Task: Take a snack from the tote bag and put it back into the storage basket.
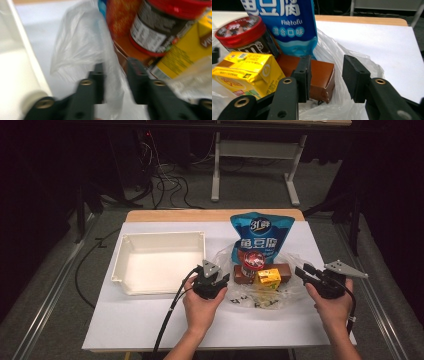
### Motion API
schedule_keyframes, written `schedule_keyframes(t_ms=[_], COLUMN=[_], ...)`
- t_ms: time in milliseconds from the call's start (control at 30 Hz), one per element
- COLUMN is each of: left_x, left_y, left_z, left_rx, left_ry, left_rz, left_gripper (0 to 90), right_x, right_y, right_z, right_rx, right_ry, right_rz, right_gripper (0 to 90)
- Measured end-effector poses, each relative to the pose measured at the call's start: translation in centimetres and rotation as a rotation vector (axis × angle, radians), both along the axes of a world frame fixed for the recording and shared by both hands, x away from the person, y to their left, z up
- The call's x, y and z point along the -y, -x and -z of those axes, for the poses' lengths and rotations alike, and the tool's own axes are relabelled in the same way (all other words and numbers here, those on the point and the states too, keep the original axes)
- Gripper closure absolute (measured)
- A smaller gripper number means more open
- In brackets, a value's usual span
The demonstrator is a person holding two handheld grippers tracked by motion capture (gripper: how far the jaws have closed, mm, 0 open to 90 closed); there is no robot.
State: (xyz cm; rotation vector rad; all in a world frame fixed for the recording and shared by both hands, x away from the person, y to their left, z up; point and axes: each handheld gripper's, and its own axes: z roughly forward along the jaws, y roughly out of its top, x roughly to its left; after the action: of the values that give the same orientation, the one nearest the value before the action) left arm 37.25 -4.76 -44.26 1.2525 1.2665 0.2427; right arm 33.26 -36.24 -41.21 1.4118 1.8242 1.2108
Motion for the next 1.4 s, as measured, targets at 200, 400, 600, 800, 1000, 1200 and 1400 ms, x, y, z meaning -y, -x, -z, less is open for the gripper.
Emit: schedule_keyframes(t_ms=[200, 400, 600, 800, 1000, 1200, 1400], left_x=[0.8, 0.5, -0.7, -2.0, -3.5, -4.7, -5.8], left_y=[0.4, 0.2, 1.5, 2.2, 2.0, 1.8, 1.3], left_z=[3.8, 3.9, 0.7, -1.8, -2.7, -3.5, -3.8], left_rx=[-0.107, -0.112, -0.017, 0.018, 0.067, 0.113, 0.11], left_ry=[-0.049, -0.02, 0.048, 0.101, 0.104, 0.104, 0.11], left_rz=[0.025, 0.021, 0.017, 0.035, 0.014, -0.001, -0.007], left_gripper=[89.0, 88.0, 61.2, 33.7, 12.1, 15.1, 19.3], right_x=[0.5, 1.2, 1.1, 0.0, -1.1, -2.5, -4.3], right_y=[-0.2, -0.4, 0.5, 1.4, 0.9, -1.1, -4.4], right_z=[2.5, 4.8, 2.2, -0.3, -1.4, -2.4, -3.8], right_rx=[-0.091, -0.167, -0.063, 0.035, 0.059, 0.069, 0.066], right_ry=[0.008, 0.049, -0.003, -0.006, 0.004, 0.002, 0.008], right_rz=[0.056, 0.067, 0.037, 0.02, 0.001, -0.004, -0.032], right_gripper=[74.1, 77.3, 64.1, 51.3, 44.9, 41.7, 39.2])
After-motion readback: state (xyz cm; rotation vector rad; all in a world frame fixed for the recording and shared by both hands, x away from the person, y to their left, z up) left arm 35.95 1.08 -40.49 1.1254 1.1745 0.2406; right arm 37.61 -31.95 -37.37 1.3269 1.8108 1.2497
